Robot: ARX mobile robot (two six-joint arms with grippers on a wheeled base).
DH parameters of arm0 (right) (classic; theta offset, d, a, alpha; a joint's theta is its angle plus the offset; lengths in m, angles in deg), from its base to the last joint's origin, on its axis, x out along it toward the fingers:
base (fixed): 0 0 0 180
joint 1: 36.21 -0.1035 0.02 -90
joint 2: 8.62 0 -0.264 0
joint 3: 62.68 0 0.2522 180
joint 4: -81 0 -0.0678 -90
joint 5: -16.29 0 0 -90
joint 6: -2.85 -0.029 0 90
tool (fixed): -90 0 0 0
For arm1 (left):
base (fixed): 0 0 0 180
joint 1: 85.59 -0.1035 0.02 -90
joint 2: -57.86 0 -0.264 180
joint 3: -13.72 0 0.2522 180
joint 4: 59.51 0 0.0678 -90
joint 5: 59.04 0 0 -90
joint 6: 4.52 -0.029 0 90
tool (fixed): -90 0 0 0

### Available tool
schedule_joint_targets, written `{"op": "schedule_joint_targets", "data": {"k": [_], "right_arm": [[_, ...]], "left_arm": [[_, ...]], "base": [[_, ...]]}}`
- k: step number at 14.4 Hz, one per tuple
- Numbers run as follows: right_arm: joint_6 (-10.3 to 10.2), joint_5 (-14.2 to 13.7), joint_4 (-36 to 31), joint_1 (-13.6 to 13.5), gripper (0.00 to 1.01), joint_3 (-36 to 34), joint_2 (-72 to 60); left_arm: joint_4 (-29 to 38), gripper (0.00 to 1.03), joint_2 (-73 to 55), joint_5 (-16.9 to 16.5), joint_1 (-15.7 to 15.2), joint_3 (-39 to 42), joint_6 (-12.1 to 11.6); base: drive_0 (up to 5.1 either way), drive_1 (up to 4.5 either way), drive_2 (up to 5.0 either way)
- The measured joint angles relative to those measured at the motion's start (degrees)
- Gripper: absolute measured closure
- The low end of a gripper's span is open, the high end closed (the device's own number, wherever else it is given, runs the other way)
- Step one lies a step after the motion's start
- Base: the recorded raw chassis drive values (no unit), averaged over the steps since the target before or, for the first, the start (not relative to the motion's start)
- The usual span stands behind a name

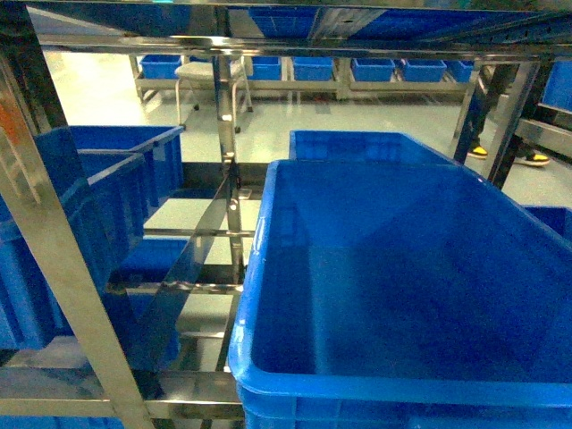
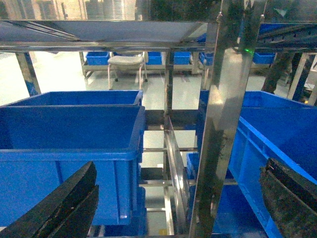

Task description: Pick red block from blue box to shelf

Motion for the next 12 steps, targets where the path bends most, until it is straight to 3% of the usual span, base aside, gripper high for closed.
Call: {"op": "schedule_joint_targets", "data": {"k": [6, 12], "right_arm": [[0.28, -0.09, -0.79, -1.81, 0.73, 4.17, -6.64], [0.85, -3.96, -6.88, -3.74, 0.73, 2.71, -16.33]], "left_arm": [[0.00, 0.05, 0.00, 0.00, 0.00, 0.00, 0.00], [0.00, 0.05, 0.00, 0.00, 0.00, 0.00, 0.00]], "base": [[0.0, 0.00, 0.0], [0.0, 0.00, 0.0]]}}
